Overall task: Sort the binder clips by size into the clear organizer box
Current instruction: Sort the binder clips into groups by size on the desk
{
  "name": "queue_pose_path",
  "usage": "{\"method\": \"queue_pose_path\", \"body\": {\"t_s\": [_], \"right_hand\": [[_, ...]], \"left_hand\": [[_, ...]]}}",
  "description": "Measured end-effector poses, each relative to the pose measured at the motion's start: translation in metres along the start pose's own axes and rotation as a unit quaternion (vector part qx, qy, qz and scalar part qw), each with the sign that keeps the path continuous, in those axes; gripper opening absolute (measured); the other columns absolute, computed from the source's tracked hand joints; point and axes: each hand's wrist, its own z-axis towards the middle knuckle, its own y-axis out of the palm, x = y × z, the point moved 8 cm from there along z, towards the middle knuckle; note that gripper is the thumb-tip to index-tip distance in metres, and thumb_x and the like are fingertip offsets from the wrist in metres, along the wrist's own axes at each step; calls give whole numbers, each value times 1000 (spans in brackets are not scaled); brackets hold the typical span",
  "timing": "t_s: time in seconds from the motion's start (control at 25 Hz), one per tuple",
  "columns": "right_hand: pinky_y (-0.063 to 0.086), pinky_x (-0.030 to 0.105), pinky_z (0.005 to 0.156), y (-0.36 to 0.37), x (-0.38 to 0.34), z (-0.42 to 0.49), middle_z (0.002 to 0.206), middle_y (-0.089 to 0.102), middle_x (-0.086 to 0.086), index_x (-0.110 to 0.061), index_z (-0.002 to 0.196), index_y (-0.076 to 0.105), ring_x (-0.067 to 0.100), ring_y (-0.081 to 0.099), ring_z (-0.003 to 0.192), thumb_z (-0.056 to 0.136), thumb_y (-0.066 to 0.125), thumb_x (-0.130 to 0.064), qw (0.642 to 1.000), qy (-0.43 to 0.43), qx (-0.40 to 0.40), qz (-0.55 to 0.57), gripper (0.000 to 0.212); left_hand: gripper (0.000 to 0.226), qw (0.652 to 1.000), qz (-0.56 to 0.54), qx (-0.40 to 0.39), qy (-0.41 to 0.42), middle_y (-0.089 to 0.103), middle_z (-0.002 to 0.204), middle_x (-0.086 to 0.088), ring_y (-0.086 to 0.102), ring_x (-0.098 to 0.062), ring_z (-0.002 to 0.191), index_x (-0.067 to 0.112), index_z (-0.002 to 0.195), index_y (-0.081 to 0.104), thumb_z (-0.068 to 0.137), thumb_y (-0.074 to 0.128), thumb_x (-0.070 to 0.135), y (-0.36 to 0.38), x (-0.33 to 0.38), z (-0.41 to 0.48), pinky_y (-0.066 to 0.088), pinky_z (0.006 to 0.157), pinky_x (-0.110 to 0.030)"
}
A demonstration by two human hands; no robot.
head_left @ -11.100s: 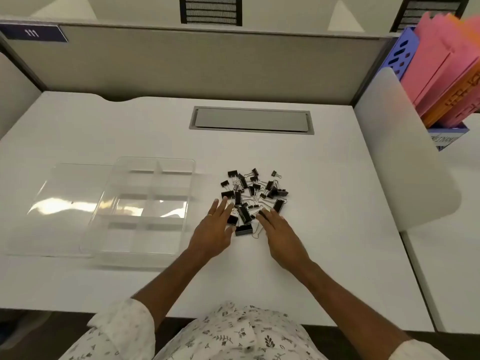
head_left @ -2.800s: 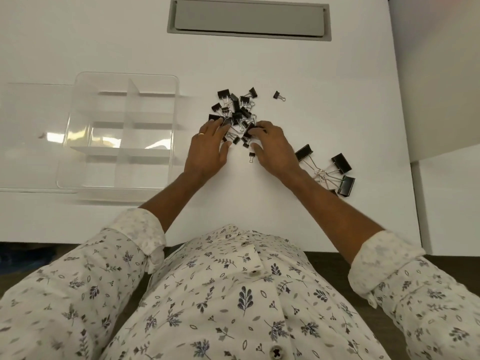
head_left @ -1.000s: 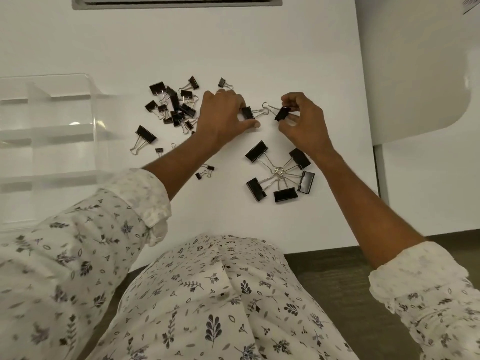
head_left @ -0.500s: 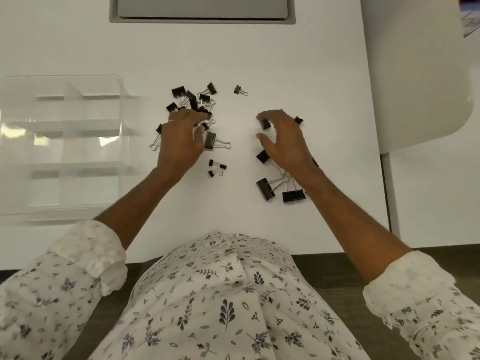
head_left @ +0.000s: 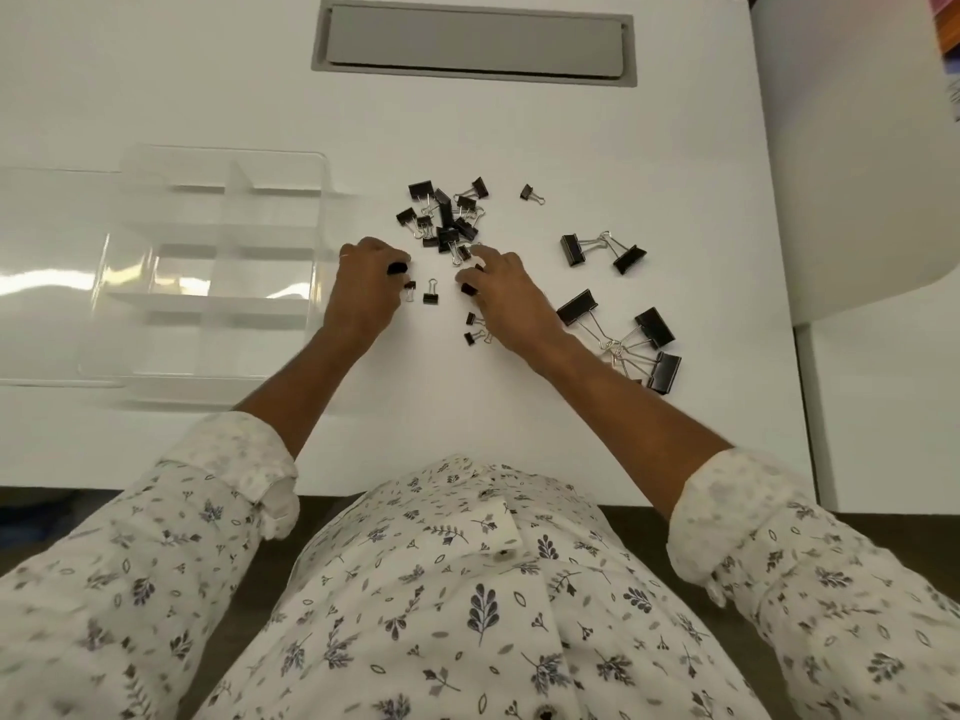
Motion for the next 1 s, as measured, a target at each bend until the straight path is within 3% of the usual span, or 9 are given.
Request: {"method": "queue_pose_path", "body": {"t_s": [0.16,0.32,0.4,0.48,0.56,0.72,0.8,0.88,1.0], "right_hand": [[53,41,88,-7,15,-3,132,58,5,-17,127,65,30,49,118,96,63,-9,998,46,22,40,32],[49,21,81,-29,32,-14,115,61,5,-15,120,66,20,60,101,94,66,-17,978,95,75,170,26],[56,29,86,-46,44,-20,111,64,5,-16,117,67,18,64,99,93,68,-23,960,114,121,225,25],[58,33,87,-65,63,-25,108,68,4,-17,112,69,15,67,97,89,72,-24,939,147,170,260,24],[59,32,85,-83,90,-32,103,71,1,-17,107,71,13,69,90,86,76,-23,910,198,209,297,23],[56,23,76,-108,150,-47,88,74,-7,-15,105,69,5,69,76,85,79,-28,874,287,227,319,26],[54,19,73,-111,173,-52,83,72,-9,-15,104,68,0,66,72,84,80,-32,869,313,222,314,29],[56,26,75,-111,188,-52,81,74,-2,-14,101,68,1,67,69,83,81,-30,863,319,218,326,27],[57,34,78,-109,202,-42,75,71,-1,-13,99,70,8,68,71,82,81,-23,871,311,190,330,23]], "left_hand": [[22,1000,-22,11,-19,67,115,-10,56,-30,115,15,114,74,91,72,18,-3,-5,5,24,92,-17],[16,997,-33,71,12,73,103,-3,62,-26,106,20,106,72,94,65,29,-21,9,4,24,90,-20],[17,992,-64,106,36,74,98,1,64,-21,99,20,103,72,97,60,31,-33,29,5,27,94,-21],[17,986,-109,117,47,74,94,6,65,-18,95,21,99,72,95,62,34,-38,47,9,37,99,-26],[18,977,-173,114,42,74,90,9,67,-13,90,19,99,75,93,65,34,-37,62,14,51,92,-31],[22,961,-262,91,5,73,89,7,62,13,71,11,101,78,96,68,30,-23,88,25,45,70,-4],[22,955,-289,67,-25,72,85,8,63,9,65,11,101,78,95,70,31,-9,99,36,46,65,-5],[20,940,-333,32,-66,73,81,8,64,-3,66,13,99,79,93,73,31,7,109,48,55,64,-15],[19,928,-363,-8,-87,74,79,3,67,-10,72,13,98,80,89,78,29,27,132,67,64,73,-27]]}}
